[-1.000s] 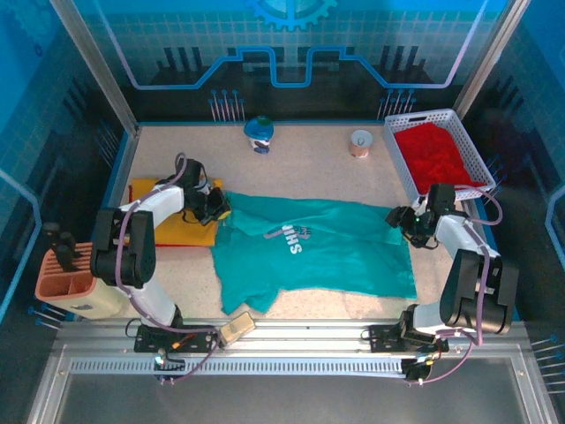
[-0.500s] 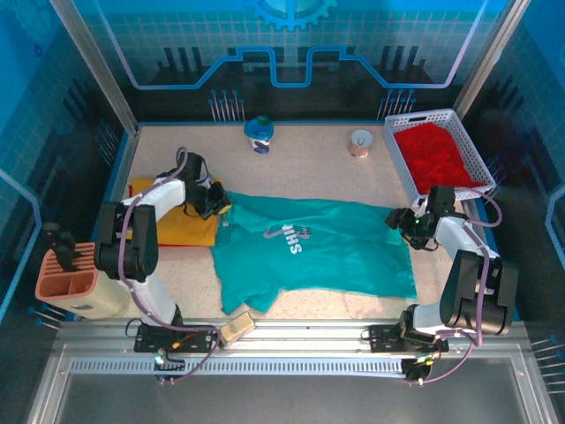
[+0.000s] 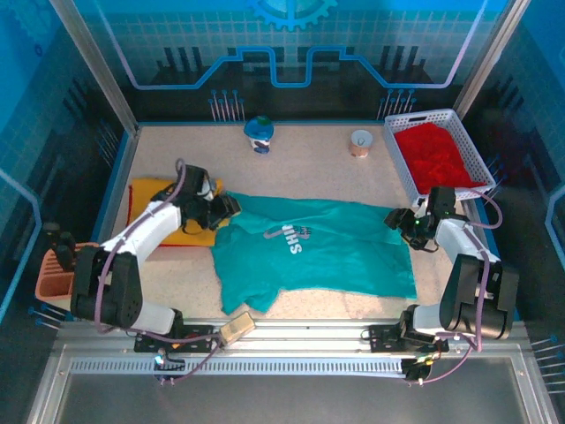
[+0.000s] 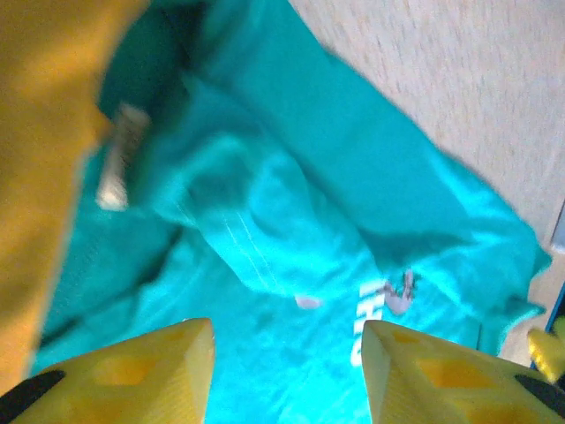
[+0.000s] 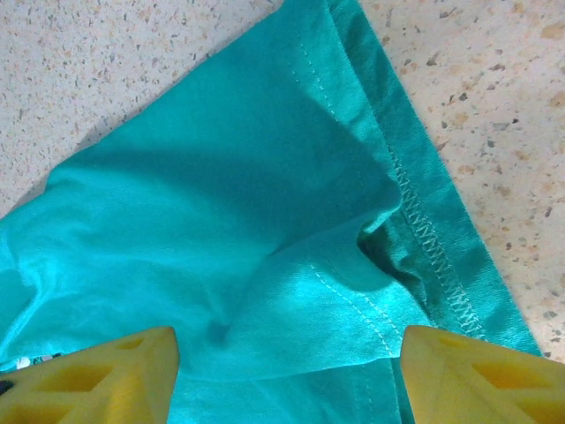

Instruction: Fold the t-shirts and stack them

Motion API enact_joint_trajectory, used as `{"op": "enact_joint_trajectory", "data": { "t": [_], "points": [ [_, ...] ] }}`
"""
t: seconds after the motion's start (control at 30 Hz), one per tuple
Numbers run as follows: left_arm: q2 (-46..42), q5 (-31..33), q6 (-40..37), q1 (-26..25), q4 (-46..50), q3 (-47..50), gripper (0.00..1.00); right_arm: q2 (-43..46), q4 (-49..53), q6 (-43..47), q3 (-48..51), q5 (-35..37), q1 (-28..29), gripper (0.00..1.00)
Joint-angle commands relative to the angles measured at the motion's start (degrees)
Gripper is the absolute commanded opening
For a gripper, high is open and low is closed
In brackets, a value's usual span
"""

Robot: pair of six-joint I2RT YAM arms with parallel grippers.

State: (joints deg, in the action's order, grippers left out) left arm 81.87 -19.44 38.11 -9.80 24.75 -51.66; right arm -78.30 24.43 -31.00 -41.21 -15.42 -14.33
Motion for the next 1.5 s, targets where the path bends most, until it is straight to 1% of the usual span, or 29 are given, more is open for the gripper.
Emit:
{"op": "enact_joint_trajectory", "data": {
  "t": [0.0,0.13,0.3,0.5,0.67,0.8,0.9,1.03,1.2,1.4,1.47],
  "points": [
    [-0.21,1.67,5.42,-4.12,-4.8,4.68,0.45,1.25,-0.08,0.51,0.51,-0.92,-0.67,0.68],
    [3.85,2.92,7.23,-6.03,-9.54,6.33,0.42,1.48,0.09,0.58,0.67,-1.23,-0.7,0.68],
    [8.92,4.66,7.19,-6.28,-13.02,5.6,0.4,2.09,0.53,0.73,0.81,-1.0,-0.66,0.68],
    [13.11,4.48,7.33,-6.36,-15.89,4.21,0.36,2.14,-0.49,0.27,1.31,-1.41,-0.65,0.68],
    [14.0,4.61,7.6,-6.57,-17.97,4.11,0.33,1.75,-0.85,0.33,1.4,-1.63,-0.67,0.68],
    [14.8,4.21,7.77,-6.98,-18.66,3.55,0.32,1.09,-1.35,0.32,1.66,-2.18,-0.63,0.68],
    [14.81,4.3,7.66,-7.07,-17.74,3.15,0.32,1.0,-1.4,0.36,1.77,-2.44,-0.62,0.67],
    [13.94,6.25,6.57,-7.07,-15.8,2.71,0.32,1.21,-1.31,0.59,1.91,-2.35,-0.62,0.67],
    [14.93,6.39,6.3,-7.07,-16.18,2.01,0.3,0.75,-1.58,0.59,1.86,-2.68,-0.66,0.67],
    [16.04,6.52,6.1,-7.07,-16.61,1.38,0.24,0.91,-1.22,0.85,1.76,-2.43,-0.81,0.67],
    [16.03,6.67,6.1,-7.07,-16.71,1.12,0.21,1.09,-1.27,0.77,1.76,-2.43,-0.79,0.67]
  ]
}}
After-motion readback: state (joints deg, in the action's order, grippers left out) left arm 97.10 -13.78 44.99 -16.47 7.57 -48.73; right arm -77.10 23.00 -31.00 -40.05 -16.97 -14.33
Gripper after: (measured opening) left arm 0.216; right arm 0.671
